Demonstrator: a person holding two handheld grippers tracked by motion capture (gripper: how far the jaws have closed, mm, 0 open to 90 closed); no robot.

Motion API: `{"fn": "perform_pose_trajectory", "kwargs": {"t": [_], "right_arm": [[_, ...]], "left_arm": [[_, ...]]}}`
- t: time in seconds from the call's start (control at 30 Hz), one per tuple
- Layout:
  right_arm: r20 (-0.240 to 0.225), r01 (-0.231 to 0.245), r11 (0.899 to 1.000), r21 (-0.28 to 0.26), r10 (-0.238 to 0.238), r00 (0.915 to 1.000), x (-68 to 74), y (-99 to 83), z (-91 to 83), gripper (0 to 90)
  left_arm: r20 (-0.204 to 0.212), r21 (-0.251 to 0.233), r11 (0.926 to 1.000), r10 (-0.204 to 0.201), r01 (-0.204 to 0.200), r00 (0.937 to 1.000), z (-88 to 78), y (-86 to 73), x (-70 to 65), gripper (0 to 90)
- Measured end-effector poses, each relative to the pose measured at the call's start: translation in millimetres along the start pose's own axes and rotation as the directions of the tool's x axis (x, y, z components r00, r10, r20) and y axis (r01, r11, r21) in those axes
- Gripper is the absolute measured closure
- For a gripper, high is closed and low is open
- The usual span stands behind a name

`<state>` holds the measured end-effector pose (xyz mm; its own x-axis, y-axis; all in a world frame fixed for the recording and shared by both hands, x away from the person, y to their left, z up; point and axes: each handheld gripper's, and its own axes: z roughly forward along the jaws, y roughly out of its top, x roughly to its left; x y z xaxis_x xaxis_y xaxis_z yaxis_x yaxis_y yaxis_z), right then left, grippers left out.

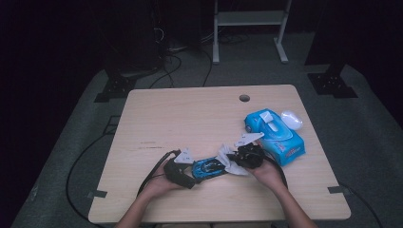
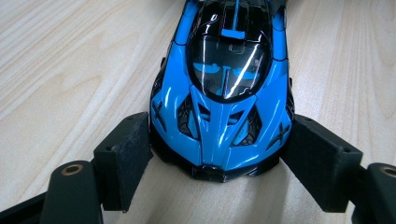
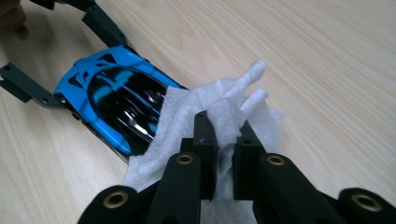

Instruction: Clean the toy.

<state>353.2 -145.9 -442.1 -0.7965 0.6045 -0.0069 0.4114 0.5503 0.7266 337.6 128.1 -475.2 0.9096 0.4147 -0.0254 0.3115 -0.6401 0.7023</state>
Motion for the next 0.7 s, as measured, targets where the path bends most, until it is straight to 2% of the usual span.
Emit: {"fn": "perform_pose_trajectory", "kwargs": {"t": [0.13,0.23,0.3,0.37,0.43,0.53,0.7], "right_arm": [[-0.006,0.034,0.999,0.001,-0.034,0.9994,8.6,7.0,9.3,82.6],[0.0,0.039,0.999,0.008,-0.039,0.9992,7.0,8.9,12.8,82.6],[0.024,0.034,0.999,0.009,-0.034,0.9991,4.4,8.1,12.4,82.6],[0.012,0.002,1.0,0.004,-0.002,0.9999,1.7,6.7,12.1,81.8],[0.005,-0.002,1.0,0.0,0.002,1.0,1.8,7.3,12.7,77.5],[-0.021,-0.036,0.999,-0.041,0.035,0.9992,2.8,10.6,16.3,75.2],[-0.012,-0.016,0.999,-0.038,0.016,0.9998,6.6,12.3,24.5,78.2]], "left_arm": [[-0.001,-0.002,1.0,-0.001,0.001,1.0,0.0,-0.3,-0.1,24.4],[0.0,-0.003,1.0,-0.002,0.002,1.0,-0.1,-0.5,-0.2,24.5],[0.0,-0.003,1.0,0.0,0.0,1.0,-0.1,-0.4,0.0,24.5],[0.002,-0.003,1.0,0.0,0.0,1.0,-0.1,-0.4,0.2,24.5],[0.001,-0.001,1.0,0.002,-0.002,1.0,-0.1,-0.4,0.2,24.5],[-0.003,-0.002,1.0,0.003,-0.003,1.0,0.0,-0.5,0.0,24.5],[-0.001,-0.002,1.0,0.001,-0.001,1.0,-0.2,-0.7,0.1,24.5]]}}
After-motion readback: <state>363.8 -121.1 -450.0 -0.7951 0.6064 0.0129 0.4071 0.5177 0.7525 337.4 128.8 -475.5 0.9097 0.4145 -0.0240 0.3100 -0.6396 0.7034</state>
